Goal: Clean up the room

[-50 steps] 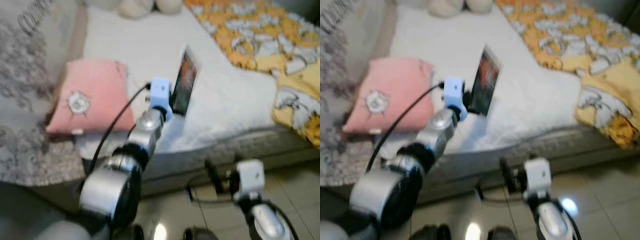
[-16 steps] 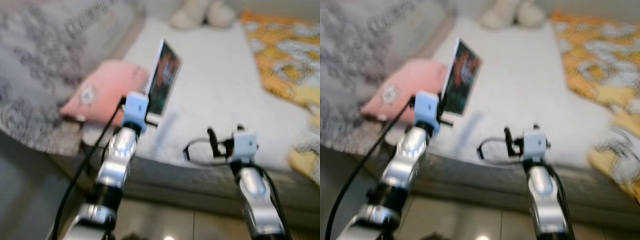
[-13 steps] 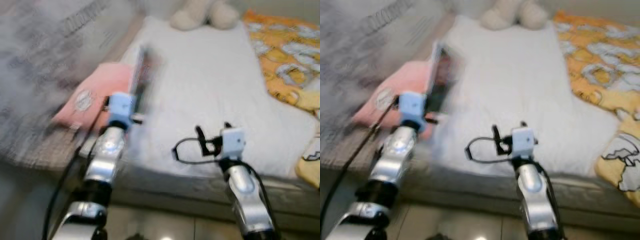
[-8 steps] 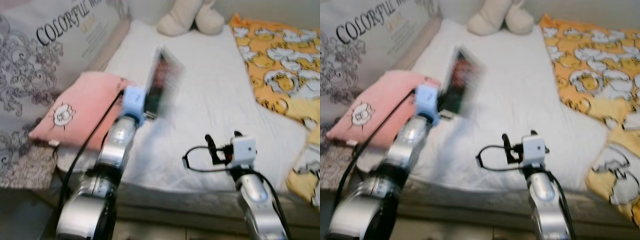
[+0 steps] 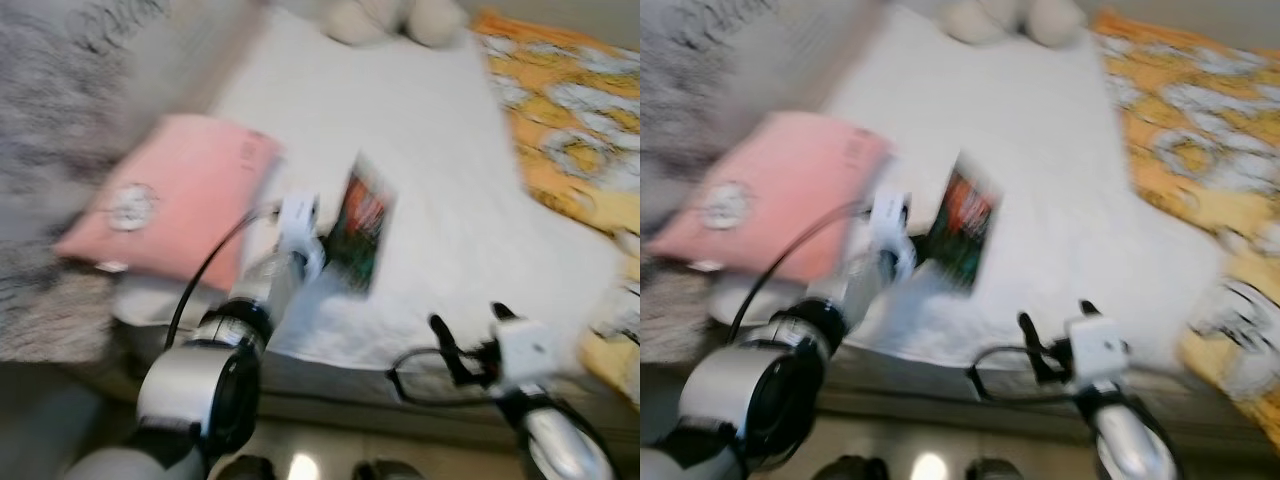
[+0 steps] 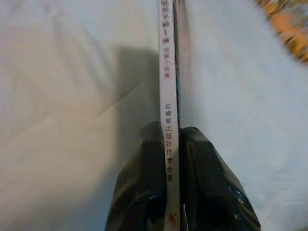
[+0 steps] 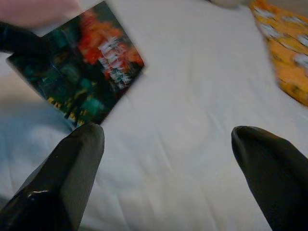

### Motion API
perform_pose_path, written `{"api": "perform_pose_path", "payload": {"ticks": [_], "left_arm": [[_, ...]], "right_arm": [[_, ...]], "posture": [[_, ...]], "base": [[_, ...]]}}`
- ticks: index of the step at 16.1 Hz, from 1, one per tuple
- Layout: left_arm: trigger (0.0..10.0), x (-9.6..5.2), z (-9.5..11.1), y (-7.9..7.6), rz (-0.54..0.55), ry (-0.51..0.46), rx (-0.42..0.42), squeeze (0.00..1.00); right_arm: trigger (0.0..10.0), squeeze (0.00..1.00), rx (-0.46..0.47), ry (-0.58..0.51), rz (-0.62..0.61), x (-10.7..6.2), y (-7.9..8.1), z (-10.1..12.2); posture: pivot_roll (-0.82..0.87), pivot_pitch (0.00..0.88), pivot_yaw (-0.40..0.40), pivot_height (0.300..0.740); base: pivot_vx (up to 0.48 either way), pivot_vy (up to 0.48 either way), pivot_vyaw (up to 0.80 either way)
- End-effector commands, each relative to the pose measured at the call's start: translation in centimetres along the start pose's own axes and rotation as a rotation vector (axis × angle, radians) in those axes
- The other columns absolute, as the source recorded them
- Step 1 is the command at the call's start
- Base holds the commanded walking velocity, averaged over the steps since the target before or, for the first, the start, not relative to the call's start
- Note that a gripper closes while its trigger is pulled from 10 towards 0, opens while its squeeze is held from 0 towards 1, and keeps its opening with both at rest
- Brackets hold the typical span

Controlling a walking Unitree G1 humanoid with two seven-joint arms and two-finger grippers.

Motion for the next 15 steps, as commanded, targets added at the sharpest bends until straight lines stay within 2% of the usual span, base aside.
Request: {"api": "perform_pose_path", "payload": {"ticks": [1,2,3,4,5,7,8,12,13,15], "left_arm": [[10.0,0.0,0.0,0.2,0.022,0.016,0.071,0.00],[10.0,-0.2,0.5,1.1,0.071,-0.005,0.133,0.00],[10.0,-0.2,0.7,1.2,0.080,-0.008,0.150,0.00],[10.0,-0.9,2.5,3.4,0.178,-0.050,0.269,0.00],[10.0,-1.2,3.4,4.2,0.216,-0.065,0.343,0.00],[10.0,-1.5,4.1,5.0,0.248,-0.068,0.391,0.00],[10.0,-2.1,5.1,6.2,0.319,-0.080,0.504,0.00],[10.0,-3.0,6.6,7.7,0.426,-0.134,0.590,0.00],[10.0,-3.7,7.4,8.8,0.501,-0.163,0.593,0.00],[10.0,-4.2,7.4,9.9,0.554,-0.156,0.560,0.00]], "right_arm": [[10.0,0.00,0.005,0.005,0.016,-0.3,0.0,0.2],[10.0,0.00,0.010,0.020,0.023,-0.9,0.2,0.1],[10.0,0.00,0.012,0.023,0.025,-1.1,0.3,0.1],[10.0,0.00,0.020,0.035,0.036,-1.6,0.5,0.3],[10.0,0.00,0.023,0.045,0.040,-1.9,0.6,0.3],[10.0,0.00,0.027,0.063,0.046,-2.2,0.6,0.3],[10.0,0.00,0.032,0.080,0.056,-2.4,0.8,0.4],[10.0,0.00,0.035,0.089,0.067,-2.4,1.0,0.5],[10.0,0.00,0.036,0.094,0.071,-2.4,1.1,0.4],[10.0,0.00,0.040,0.107,0.078,-2.4,1.1,0.2]], "posture": [[-0.38,0.226,-0.046,0.740],[-0.39,0.241,-0.056,0.740],[-0.39,0.247,-0.060,0.740],[-0.38,0.266,-0.065,0.740],[-0.38,0.271,-0.066,0.740],[-0.37,0.282,-0.070,0.740],[-0.36,0.286,-0.072,0.740],[-0.36,0.285,-0.075,0.740],[-0.35,0.287,-0.075,0.740],[-0.34,0.290,-0.070,0.740]], "base": [[0.000,0.000,0.00],[0.000,0.000,0.00],[0.000,0.000,0.00],[0.000,0.000,0.00],[0.000,0.000,0.00],[0.000,0.000,0.00],[0.000,0.000,0.00],[0.000,0.000,0.00],[0.000,0.000,0.00],[0.000,0.000,0.00]]}}
Point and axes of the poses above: a point about 5 cm out from each wrist's last joint towards the gripper, its own x axis pointing out of the wrist towards the gripper, its own z axis along the axis of the wrist's last joint, y = z × x, the point moved 2 cm from there along x, pointing out of the wrist towards the gripper, and after that the axes turned 12 degrees about -x, right-handed, at the moved point
